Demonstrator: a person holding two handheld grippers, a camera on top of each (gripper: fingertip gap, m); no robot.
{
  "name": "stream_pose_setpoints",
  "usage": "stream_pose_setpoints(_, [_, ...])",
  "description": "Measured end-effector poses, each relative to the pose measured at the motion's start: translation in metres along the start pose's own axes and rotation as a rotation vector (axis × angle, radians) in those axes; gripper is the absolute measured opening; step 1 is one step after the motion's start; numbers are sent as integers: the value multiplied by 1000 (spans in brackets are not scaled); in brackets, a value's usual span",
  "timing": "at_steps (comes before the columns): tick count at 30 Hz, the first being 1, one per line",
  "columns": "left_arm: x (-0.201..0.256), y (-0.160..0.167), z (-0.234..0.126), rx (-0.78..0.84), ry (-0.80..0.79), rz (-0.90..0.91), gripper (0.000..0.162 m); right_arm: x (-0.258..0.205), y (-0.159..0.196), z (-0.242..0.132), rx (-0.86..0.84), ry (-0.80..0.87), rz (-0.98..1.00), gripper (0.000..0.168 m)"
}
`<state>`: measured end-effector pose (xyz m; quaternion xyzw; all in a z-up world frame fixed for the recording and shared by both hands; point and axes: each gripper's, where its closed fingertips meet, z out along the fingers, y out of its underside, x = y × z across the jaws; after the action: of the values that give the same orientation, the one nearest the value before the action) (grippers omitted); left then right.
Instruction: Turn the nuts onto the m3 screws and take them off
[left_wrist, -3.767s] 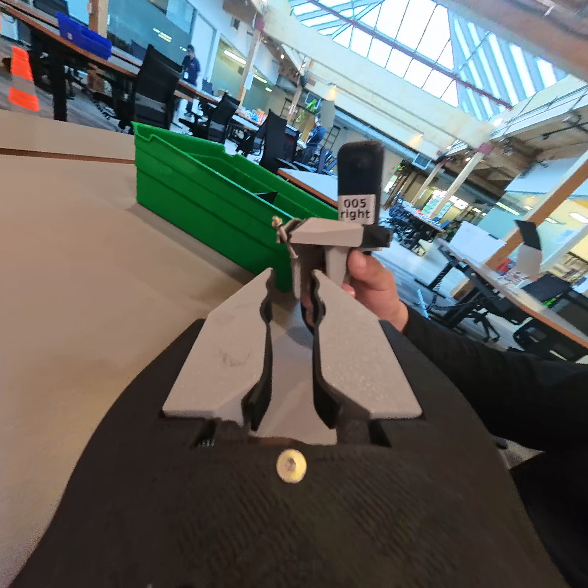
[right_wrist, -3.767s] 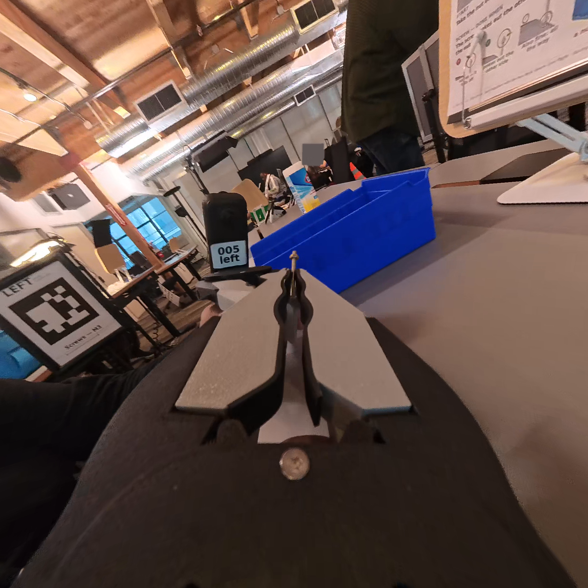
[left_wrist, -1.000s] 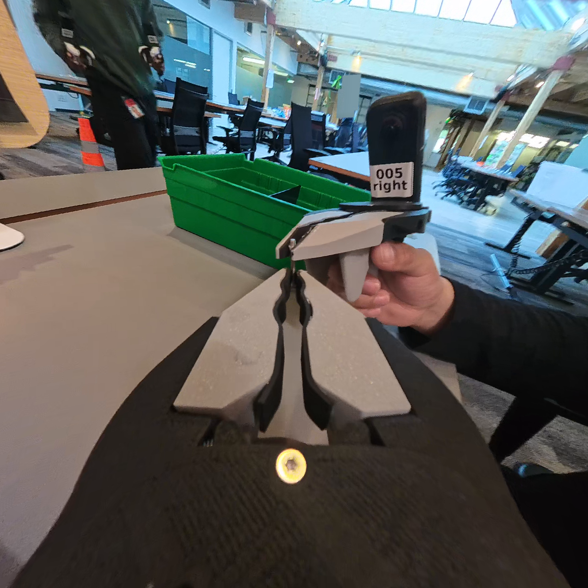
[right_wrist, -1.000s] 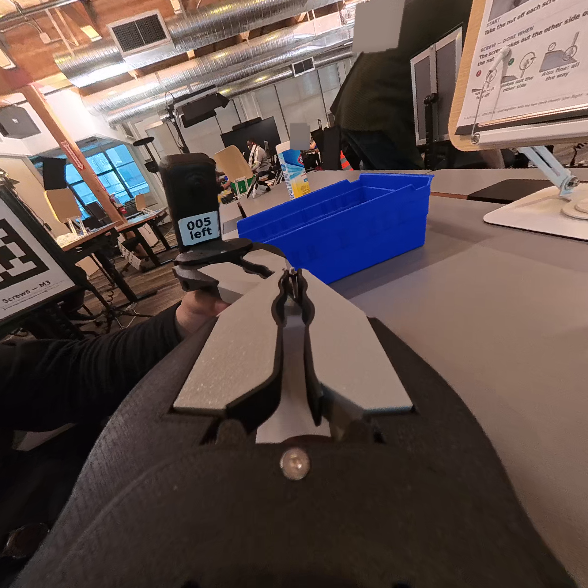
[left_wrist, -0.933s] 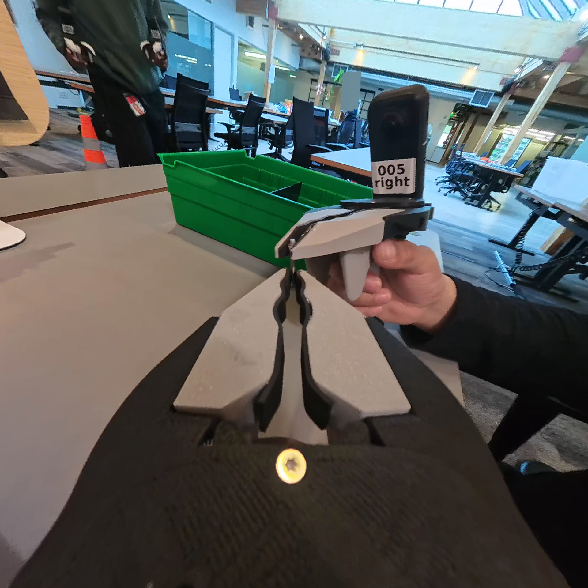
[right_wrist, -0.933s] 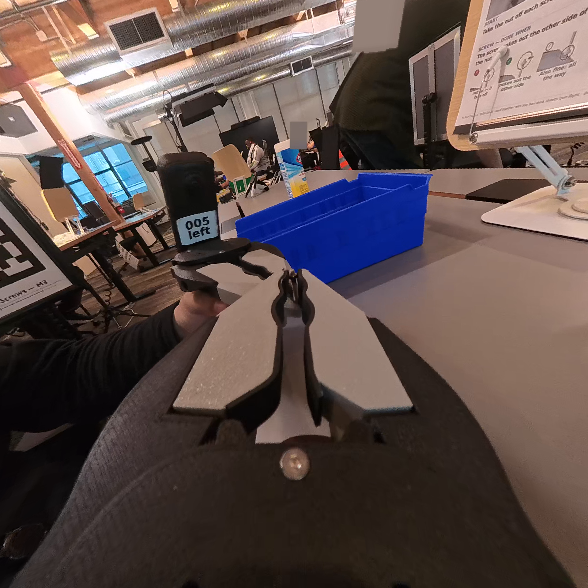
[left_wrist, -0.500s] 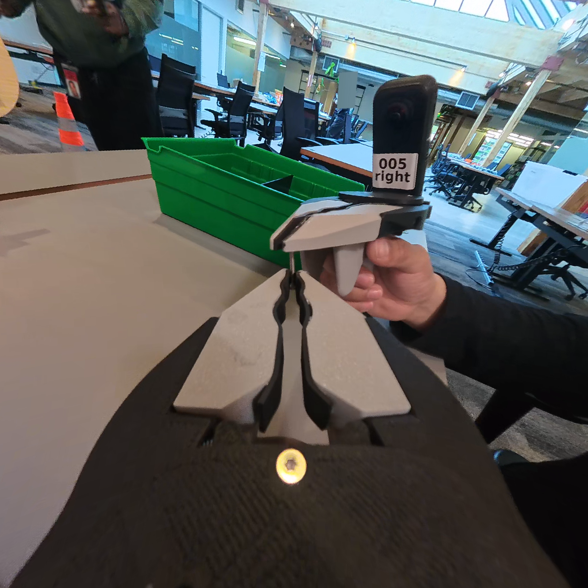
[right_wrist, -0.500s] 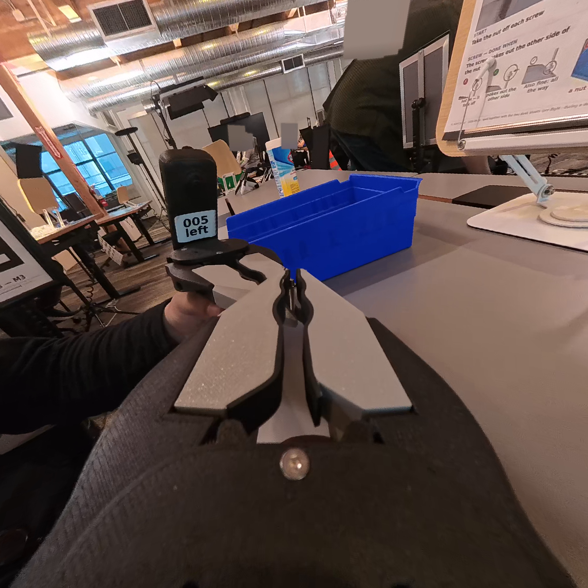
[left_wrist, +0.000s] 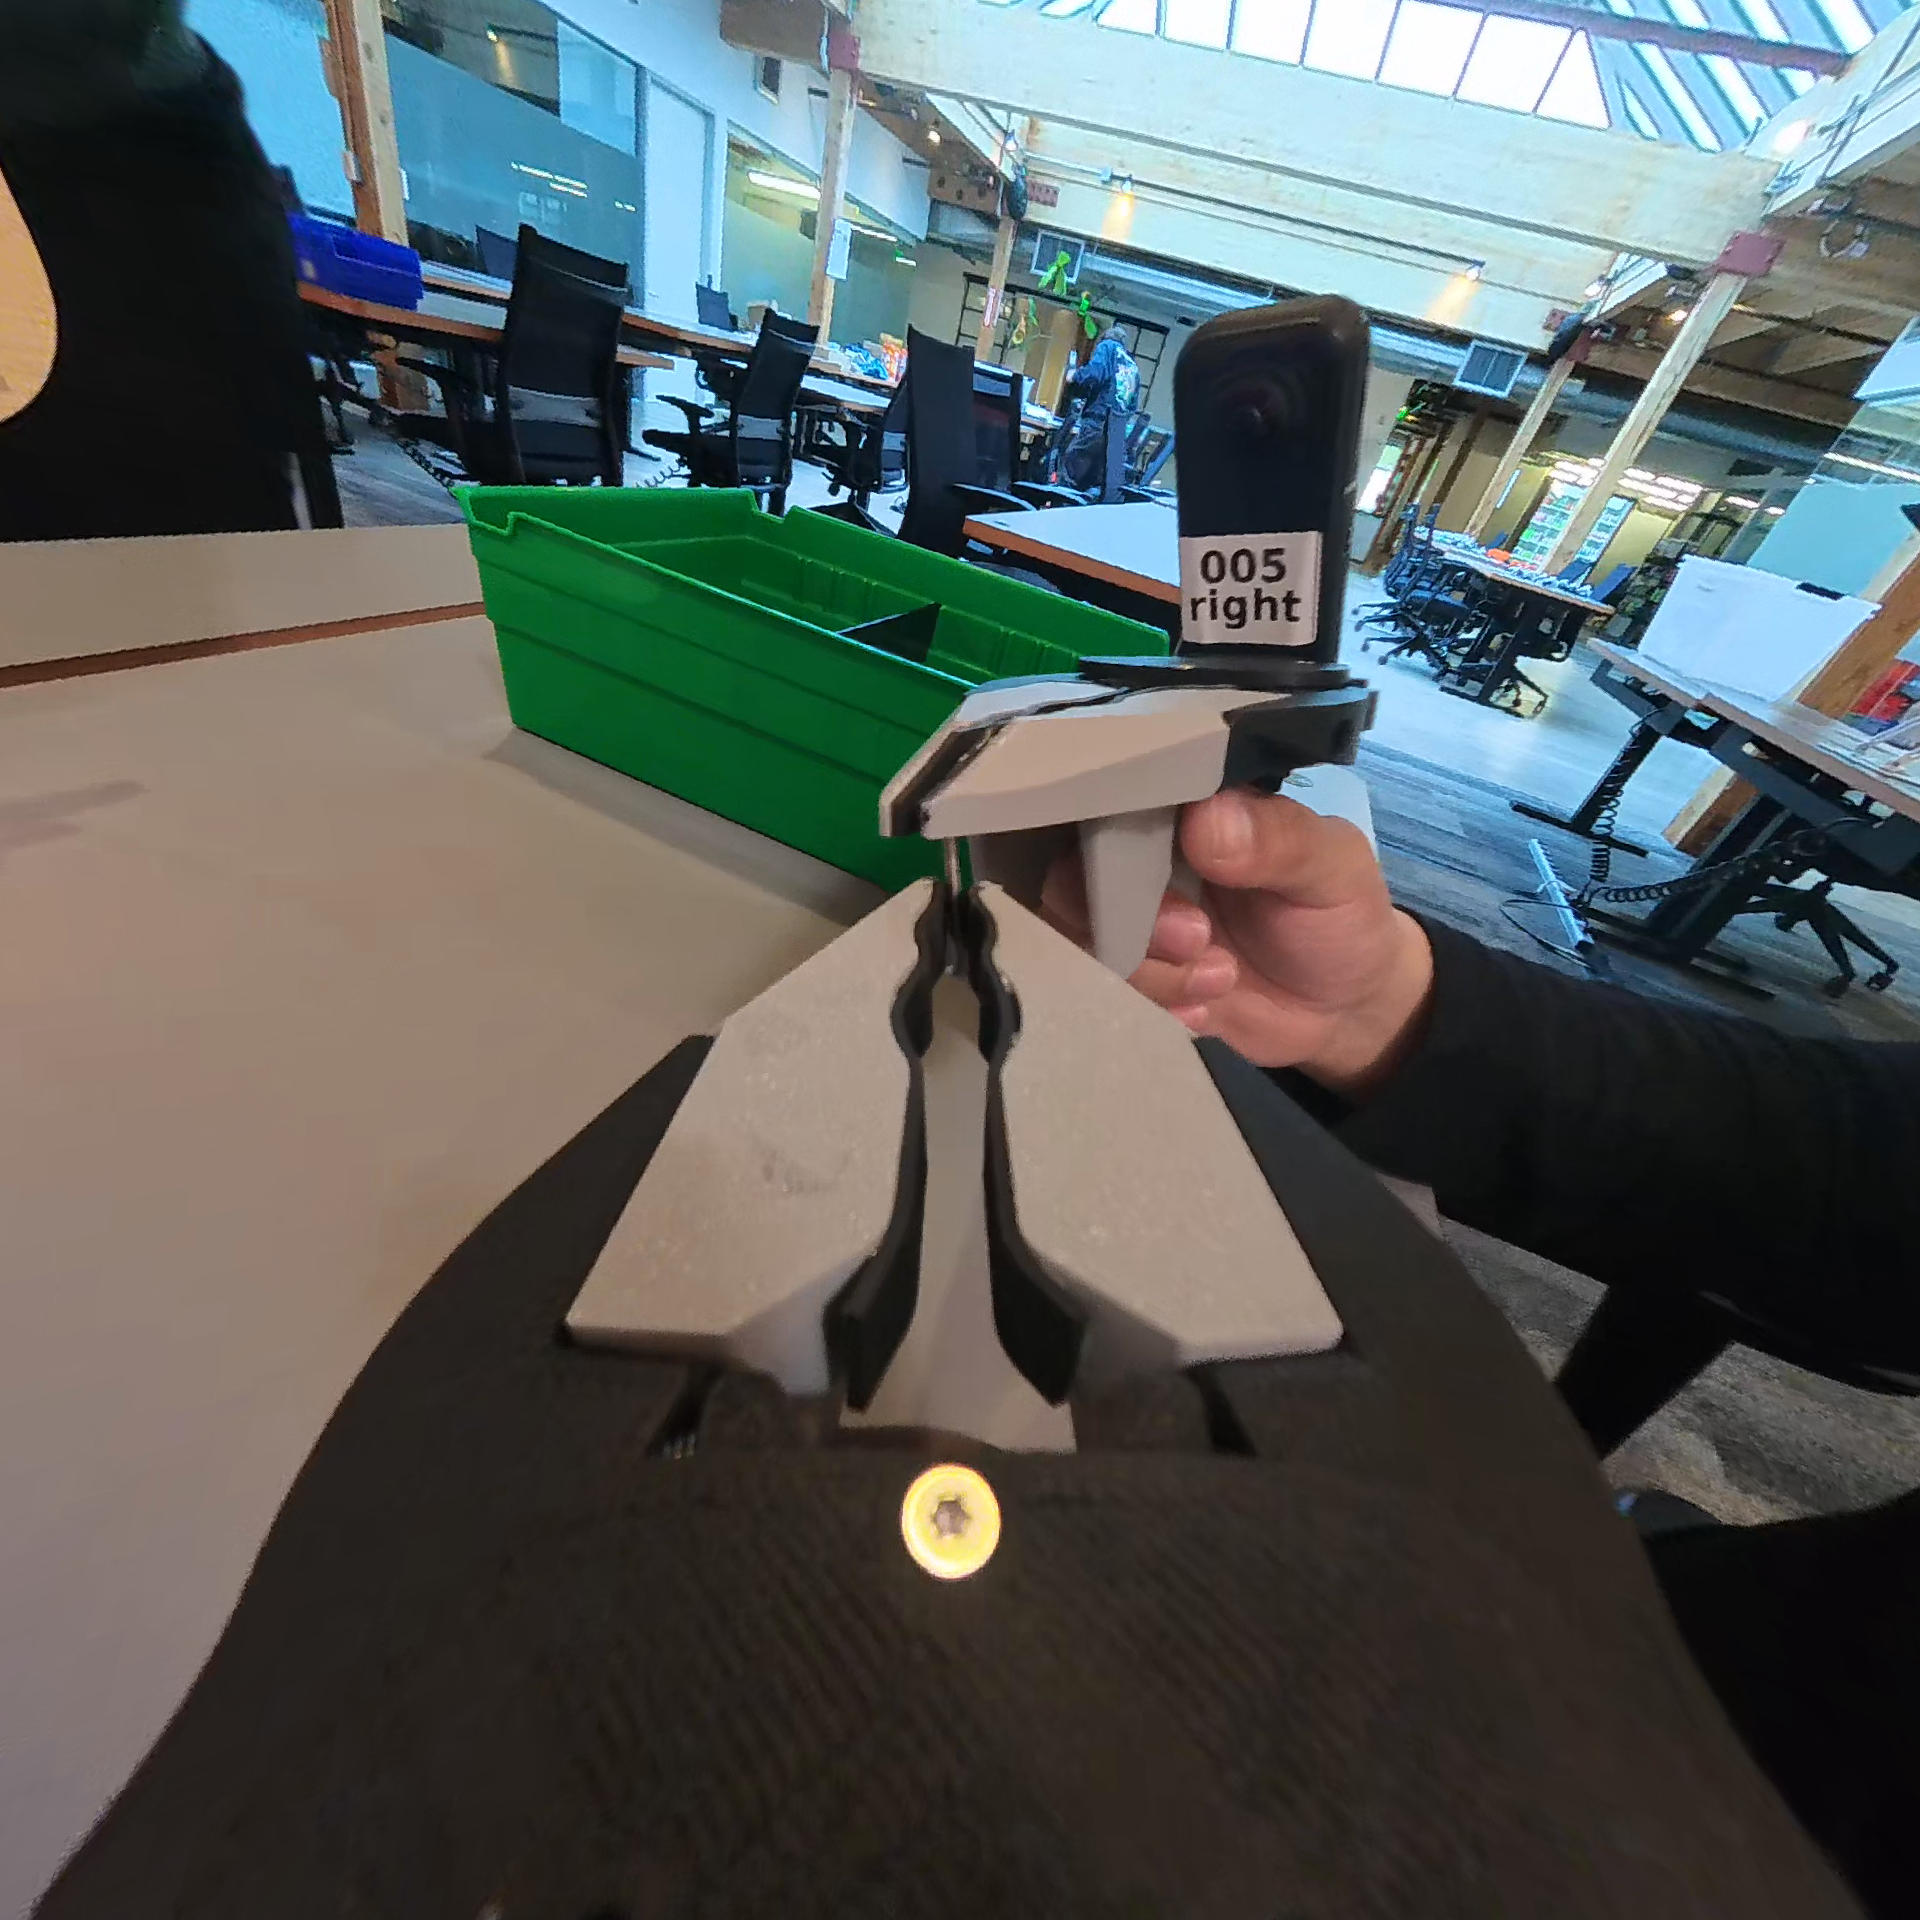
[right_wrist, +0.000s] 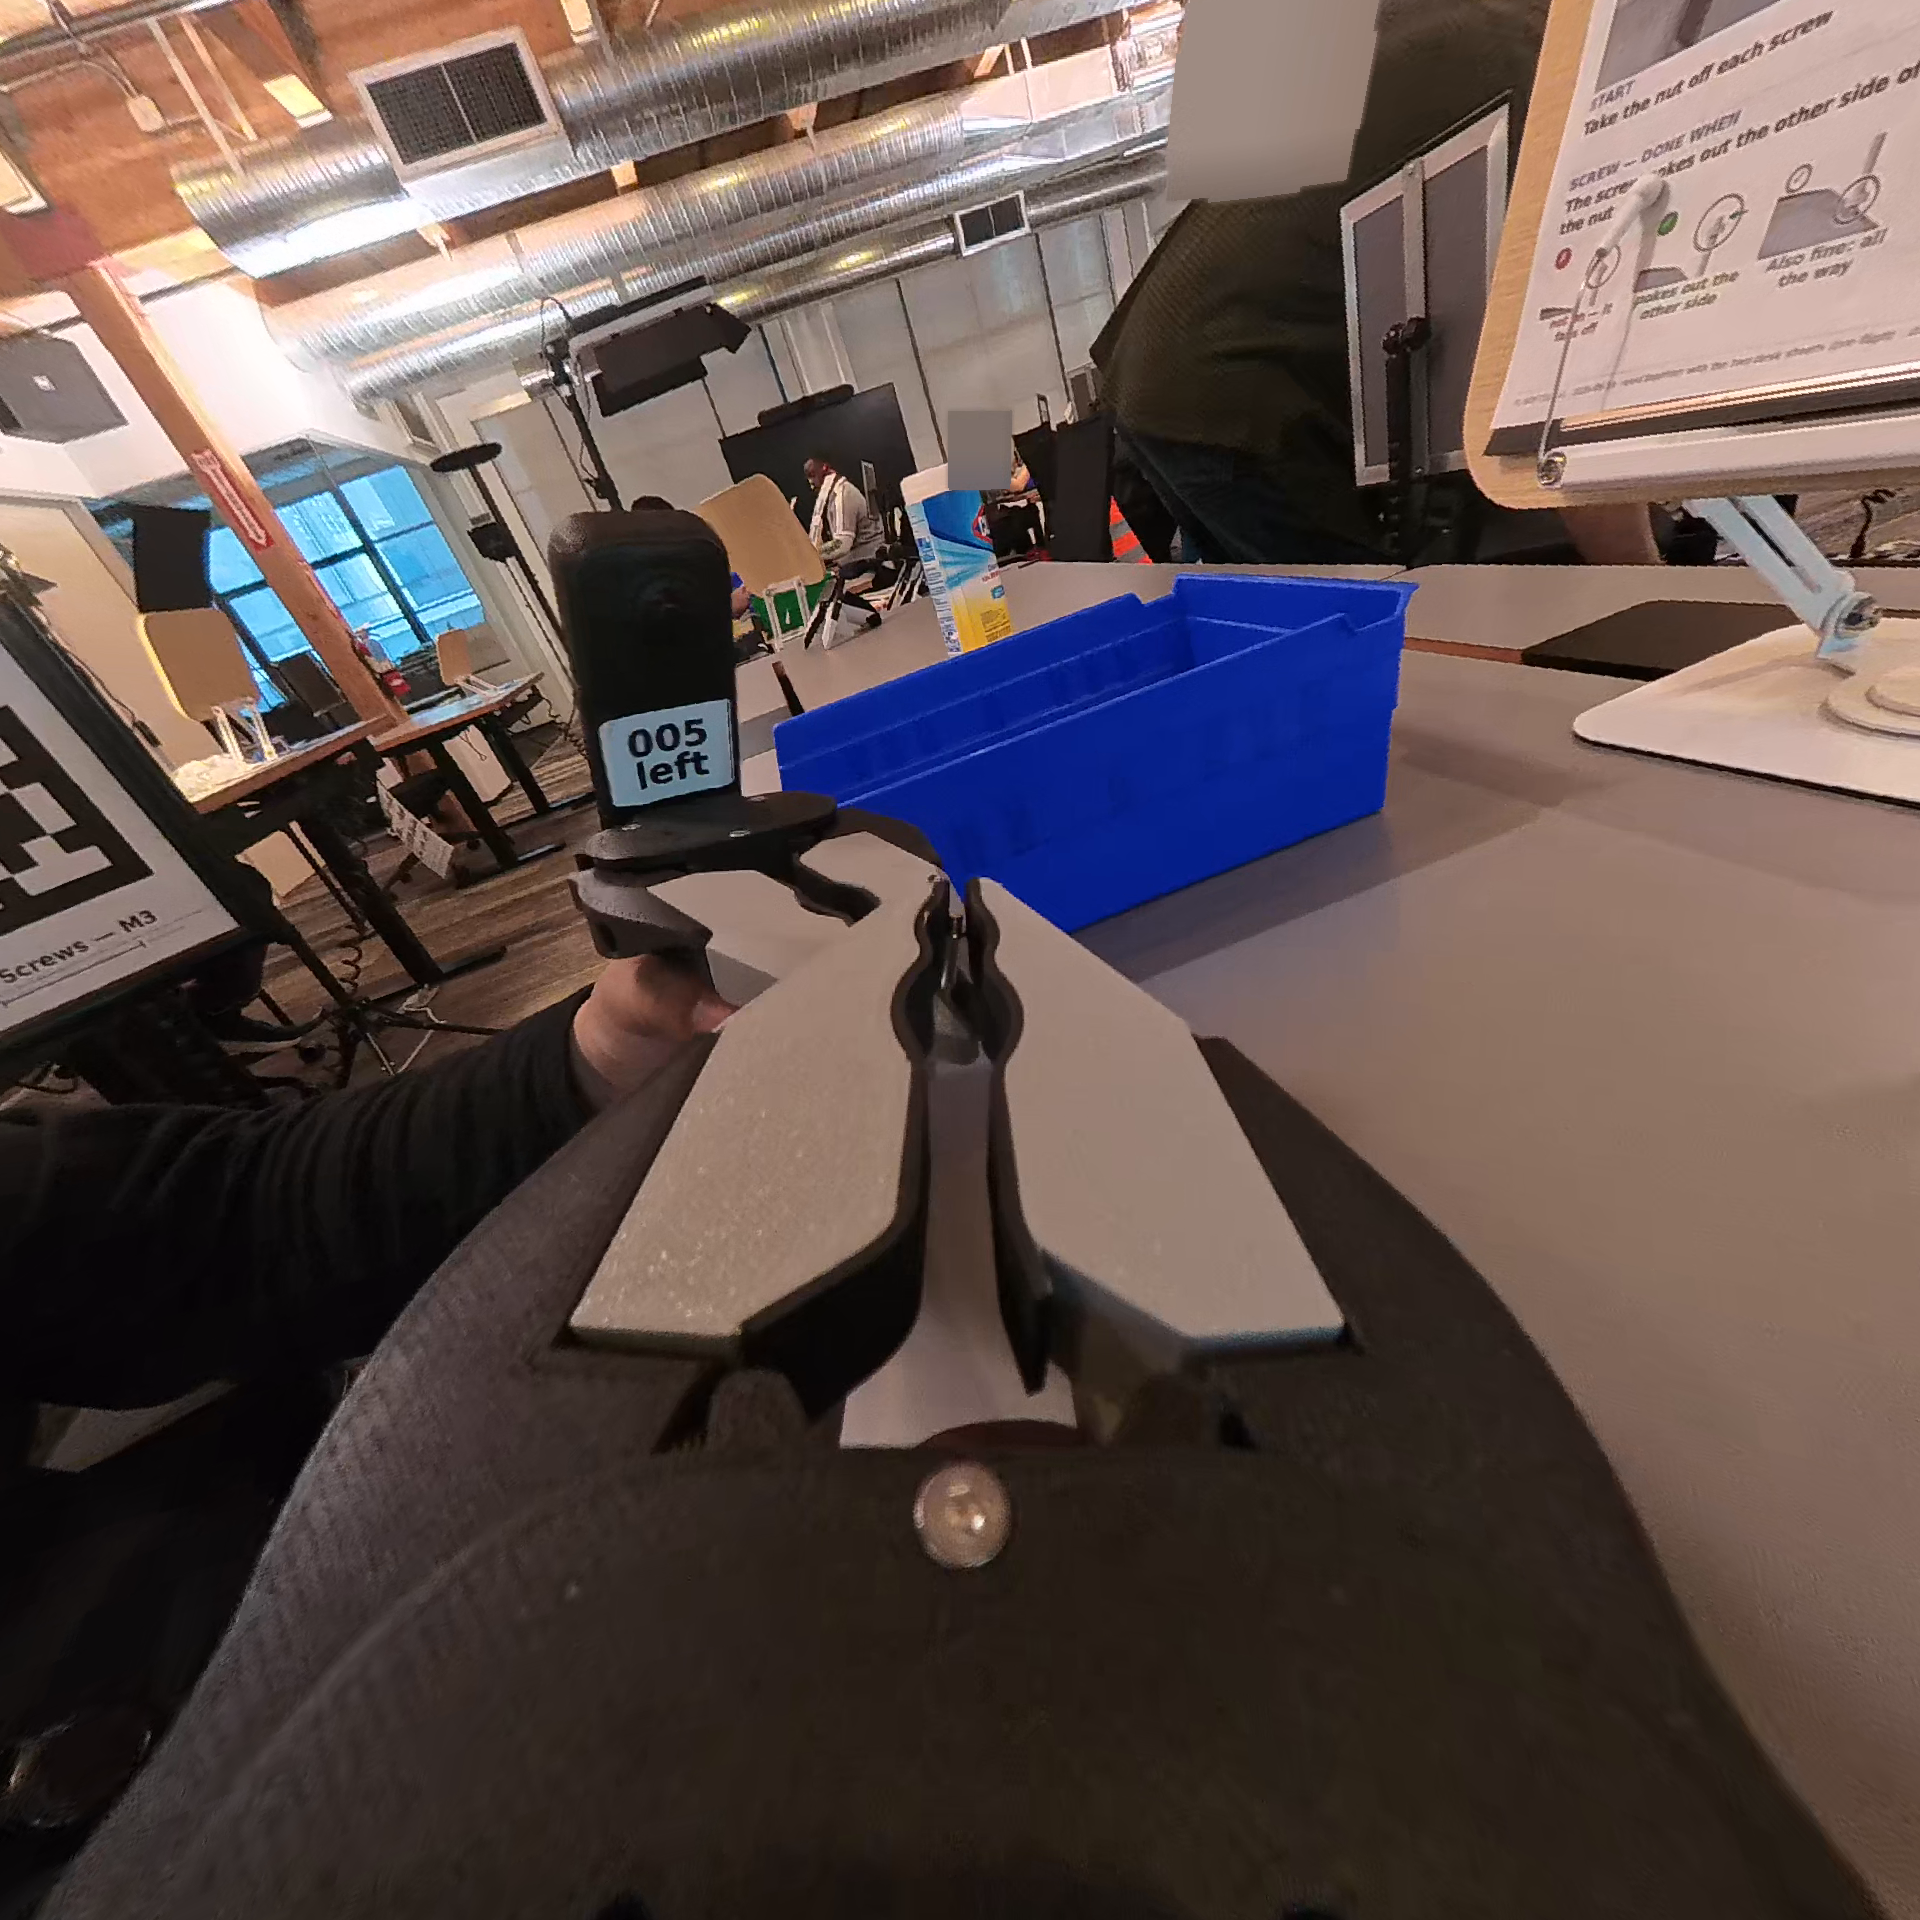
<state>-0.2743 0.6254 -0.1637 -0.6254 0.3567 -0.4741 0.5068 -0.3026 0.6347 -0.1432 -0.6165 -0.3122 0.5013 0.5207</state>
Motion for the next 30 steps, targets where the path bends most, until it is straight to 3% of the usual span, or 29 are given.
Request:
stream_pose_setpoints(16, [-3,2,0,-26,-45,70,0,-1,1,1,-9,9,-22,0])
stream_pose_setpoints(21, [-20,1,-4,-18,-128,41,0,8,-7,-4,39,50,-4,14])
stream_pose_setpoints(30, [-29,3,-5,-37,-205,93,0,3,8,6,-36,57,-64,17])
